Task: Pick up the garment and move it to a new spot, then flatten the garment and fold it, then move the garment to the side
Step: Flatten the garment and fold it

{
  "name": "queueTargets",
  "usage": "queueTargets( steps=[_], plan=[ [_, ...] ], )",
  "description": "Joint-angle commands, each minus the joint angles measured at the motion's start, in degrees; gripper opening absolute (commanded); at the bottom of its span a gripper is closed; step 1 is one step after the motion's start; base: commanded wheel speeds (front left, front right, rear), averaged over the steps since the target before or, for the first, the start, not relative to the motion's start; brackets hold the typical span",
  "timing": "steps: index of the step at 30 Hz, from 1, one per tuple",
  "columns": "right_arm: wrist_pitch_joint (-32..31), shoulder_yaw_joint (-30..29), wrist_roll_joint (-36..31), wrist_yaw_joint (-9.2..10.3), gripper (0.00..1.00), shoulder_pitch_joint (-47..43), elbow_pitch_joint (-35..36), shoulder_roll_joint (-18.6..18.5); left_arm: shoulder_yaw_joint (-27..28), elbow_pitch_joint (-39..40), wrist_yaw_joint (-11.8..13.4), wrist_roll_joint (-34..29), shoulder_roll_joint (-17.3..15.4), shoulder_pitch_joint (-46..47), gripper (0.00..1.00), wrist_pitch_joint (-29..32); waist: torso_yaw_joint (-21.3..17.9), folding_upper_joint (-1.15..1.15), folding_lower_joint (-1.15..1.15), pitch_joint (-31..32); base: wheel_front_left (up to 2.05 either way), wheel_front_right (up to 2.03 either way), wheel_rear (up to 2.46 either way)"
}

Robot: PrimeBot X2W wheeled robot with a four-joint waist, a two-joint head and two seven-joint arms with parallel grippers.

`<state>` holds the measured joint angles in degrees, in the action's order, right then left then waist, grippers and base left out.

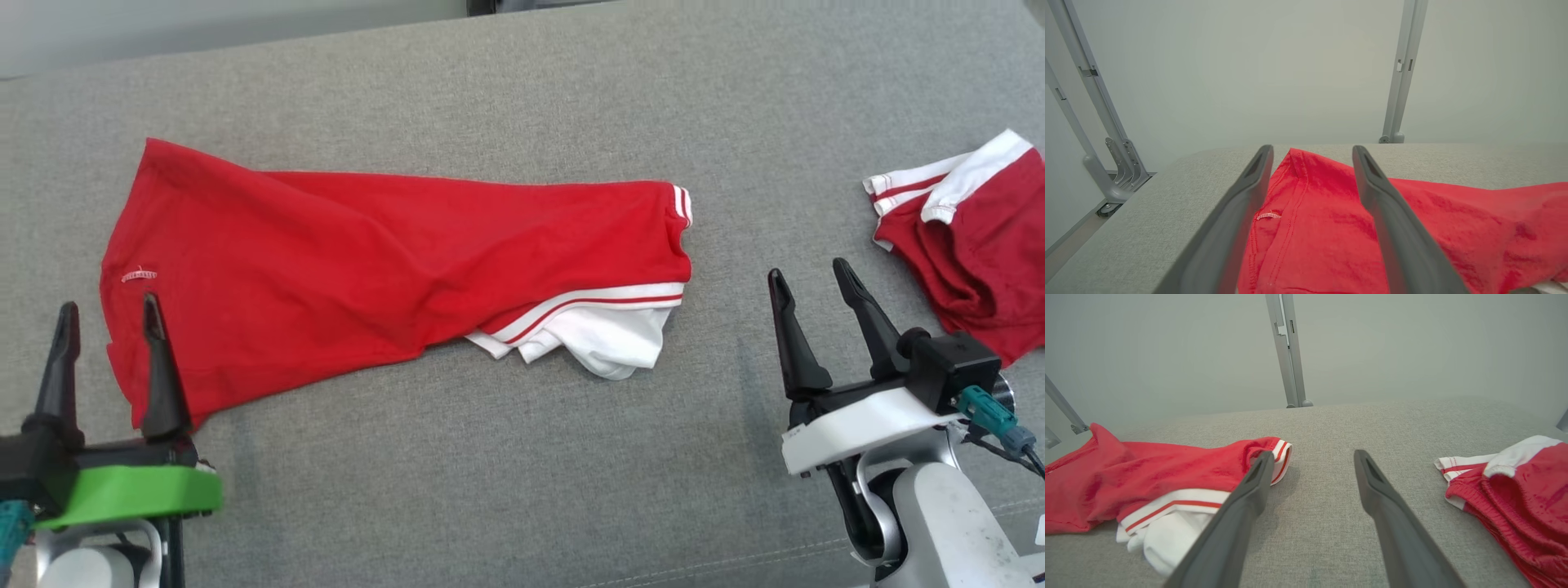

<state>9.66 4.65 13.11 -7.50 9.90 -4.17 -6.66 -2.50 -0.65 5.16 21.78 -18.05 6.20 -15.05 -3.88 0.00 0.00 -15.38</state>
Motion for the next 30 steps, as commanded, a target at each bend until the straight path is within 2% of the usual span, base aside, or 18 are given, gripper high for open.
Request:
queueTargets(
  steps=[1,10,20,25,30],
  plan=[
    [-0.36,0.01,-0.21,0.02,1.00,-1.12,0.25,-0.51,-0.52,1.16,0.15,-0.54,0.43,-2.04,1.00,-0.17,1.04,0.00,0.00,2.77,0.00,0.00,0.00],
    [-1.82,-0.22,0.43,0.02,1.00,-3.88,1.12,-1.56,-3.64,4.90,0.97,-2.14,1.54,-8.10,1.00,0.84,1.66,0.00,0.00,6.07,0.00,0.00,0.00],
    [-2.47,-0.55,0.93,0.02,1.00,-4.41,1.42,-1.92,-4.81,5.36,1.42,-2.62,1.24,-7.93,1.00,1.77,2.13,0.00,0.00,6.52,0.00,0.00,0.00],
    [-3.00,-0.18,1.27,0.02,1.00,-4.17,-0.72,-3.04,-5.50,5.41,0.98,-2.61,1.25,-6.34,1.00,1.92,3.37,0.00,0.00,5.78,0.00,0.00,0.00],
    [-3.37,1.78,1.46,0.02,1.00,-2.07,-6.61,-4.57,-6.39,5.51,0.58,-2.73,1.77,-4.42,1.00,1.68,5.80,0.00,0.00,3.71,0.00,0.00,0.00]
  ],
)
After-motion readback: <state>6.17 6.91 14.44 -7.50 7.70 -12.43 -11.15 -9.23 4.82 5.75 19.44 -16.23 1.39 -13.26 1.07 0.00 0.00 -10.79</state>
